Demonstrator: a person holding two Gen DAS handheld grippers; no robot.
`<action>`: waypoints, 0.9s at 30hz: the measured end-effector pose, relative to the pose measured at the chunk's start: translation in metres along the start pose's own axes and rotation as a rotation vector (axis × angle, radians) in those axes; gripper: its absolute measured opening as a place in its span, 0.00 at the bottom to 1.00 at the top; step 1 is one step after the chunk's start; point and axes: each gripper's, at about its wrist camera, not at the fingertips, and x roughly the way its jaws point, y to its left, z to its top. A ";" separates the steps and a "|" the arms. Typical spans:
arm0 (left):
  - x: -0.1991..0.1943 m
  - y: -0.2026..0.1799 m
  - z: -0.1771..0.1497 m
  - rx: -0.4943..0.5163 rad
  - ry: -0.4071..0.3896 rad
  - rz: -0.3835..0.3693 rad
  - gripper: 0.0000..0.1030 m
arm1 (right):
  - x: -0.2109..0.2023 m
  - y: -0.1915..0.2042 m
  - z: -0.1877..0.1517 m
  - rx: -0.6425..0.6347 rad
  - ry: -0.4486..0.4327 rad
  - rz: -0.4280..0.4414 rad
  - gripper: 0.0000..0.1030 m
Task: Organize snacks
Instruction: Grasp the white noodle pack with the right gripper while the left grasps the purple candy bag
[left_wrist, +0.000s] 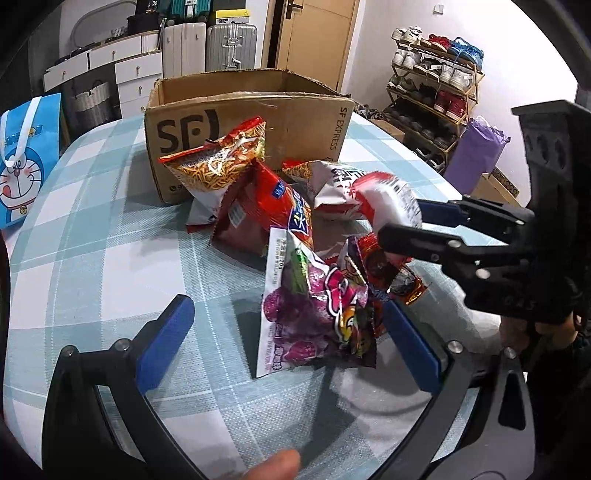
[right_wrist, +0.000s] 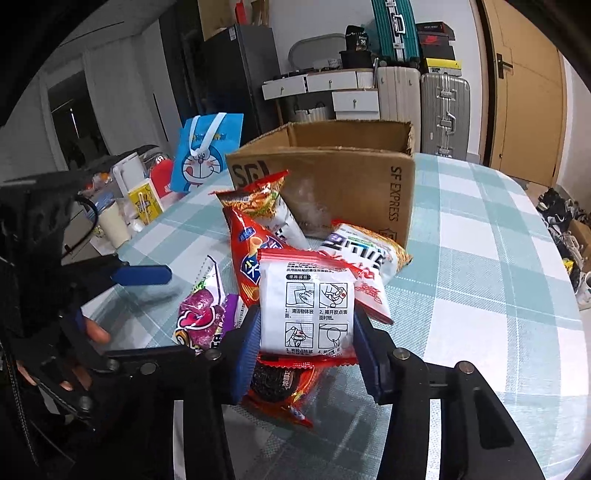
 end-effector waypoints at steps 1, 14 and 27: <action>0.002 -0.001 0.000 -0.003 0.000 0.001 0.99 | -0.002 0.000 0.000 -0.001 -0.007 -0.002 0.47; 0.021 -0.011 0.000 0.010 0.028 -0.062 0.60 | -0.014 -0.010 -0.001 0.029 -0.034 -0.019 0.46; 0.006 -0.007 0.004 0.012 -0.040 -0.060 0.43 | -0.017 -0.010 -0.001 0.031 -0.052 -0.018 0.46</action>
